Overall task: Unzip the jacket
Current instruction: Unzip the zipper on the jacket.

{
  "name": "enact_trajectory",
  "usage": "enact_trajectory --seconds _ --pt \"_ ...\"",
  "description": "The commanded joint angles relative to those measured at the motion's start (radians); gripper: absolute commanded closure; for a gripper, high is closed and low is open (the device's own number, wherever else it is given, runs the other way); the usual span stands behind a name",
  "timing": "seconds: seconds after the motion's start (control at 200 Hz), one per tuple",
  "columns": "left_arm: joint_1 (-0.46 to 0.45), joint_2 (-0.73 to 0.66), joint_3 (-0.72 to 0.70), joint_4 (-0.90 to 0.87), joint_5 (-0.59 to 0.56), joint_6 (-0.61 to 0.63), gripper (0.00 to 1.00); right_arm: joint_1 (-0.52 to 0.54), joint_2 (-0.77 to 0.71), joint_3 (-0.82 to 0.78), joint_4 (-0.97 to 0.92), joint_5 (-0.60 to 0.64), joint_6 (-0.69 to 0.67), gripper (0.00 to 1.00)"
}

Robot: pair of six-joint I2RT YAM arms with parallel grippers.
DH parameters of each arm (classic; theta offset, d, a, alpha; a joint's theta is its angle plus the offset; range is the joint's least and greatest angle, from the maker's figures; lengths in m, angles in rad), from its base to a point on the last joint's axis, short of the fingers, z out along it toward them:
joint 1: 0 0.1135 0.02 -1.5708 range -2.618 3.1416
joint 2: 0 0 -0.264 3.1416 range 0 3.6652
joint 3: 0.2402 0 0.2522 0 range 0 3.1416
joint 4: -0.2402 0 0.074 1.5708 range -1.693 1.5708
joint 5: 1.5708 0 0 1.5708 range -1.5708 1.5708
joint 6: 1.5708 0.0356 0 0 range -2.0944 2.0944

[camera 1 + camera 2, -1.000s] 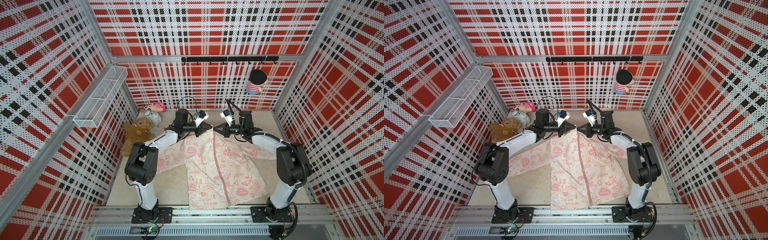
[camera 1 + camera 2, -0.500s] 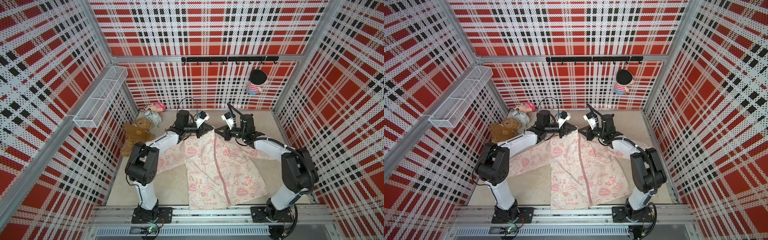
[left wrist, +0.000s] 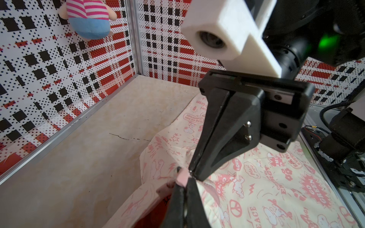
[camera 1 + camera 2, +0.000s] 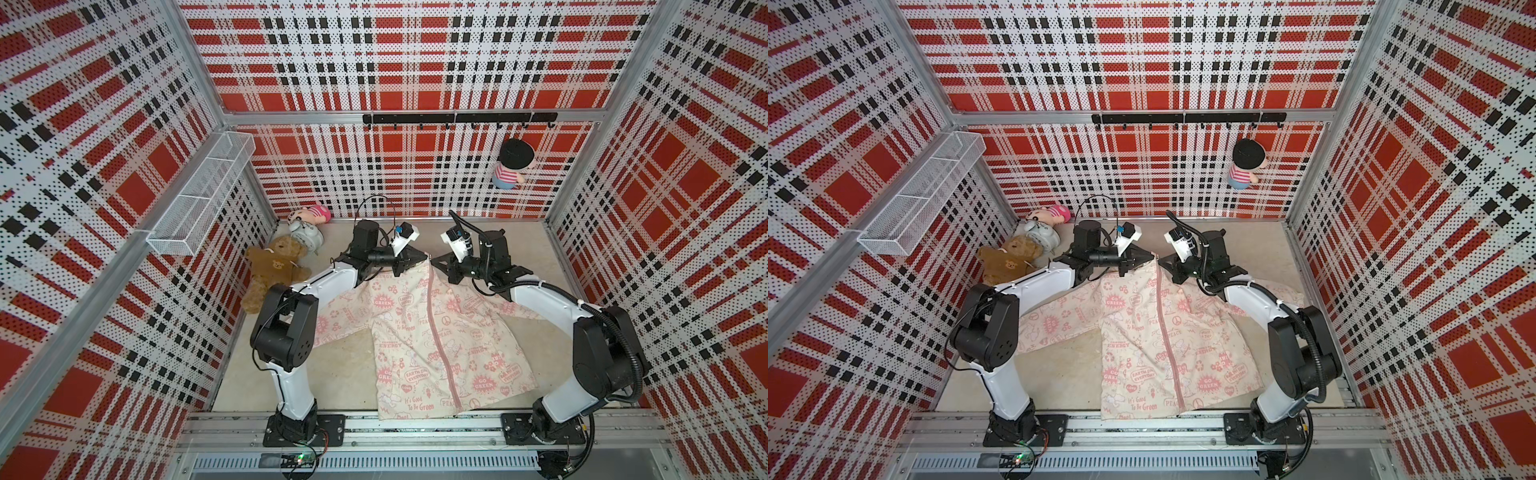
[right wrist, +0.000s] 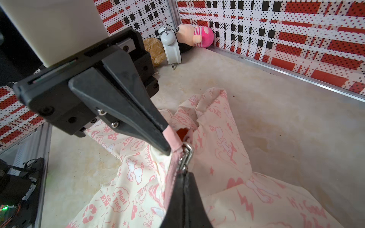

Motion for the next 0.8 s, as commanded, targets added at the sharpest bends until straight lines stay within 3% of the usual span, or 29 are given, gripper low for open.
enact_trajectory --seconds 0.0,0.416,0.676,0.792 --pt "0.030 -0.023 0.037 0.074 -0.058 0.018 1.00 -0.011 -0.016 -0.030 -0.214 0.121 -0.045 1.00" --pt "0.014 -0.016 0.042 -0.014 -0.025 0.104 1.00 -0.004 -0.079 0.048 -0.329 0.264 -0.069 1.00" --pt "0.007 0.004 0.034 0.144 -0.056 -0.049 1.00 0.058 -0.090 -0.013 -0.268 0.332 -0.021 1.00" --pt "0.011 0.019 0.070 0.148 -0.078 -0.083 1.00 0.104 -0.098 -0.083 -0.206 0.441 0.014 1.00"
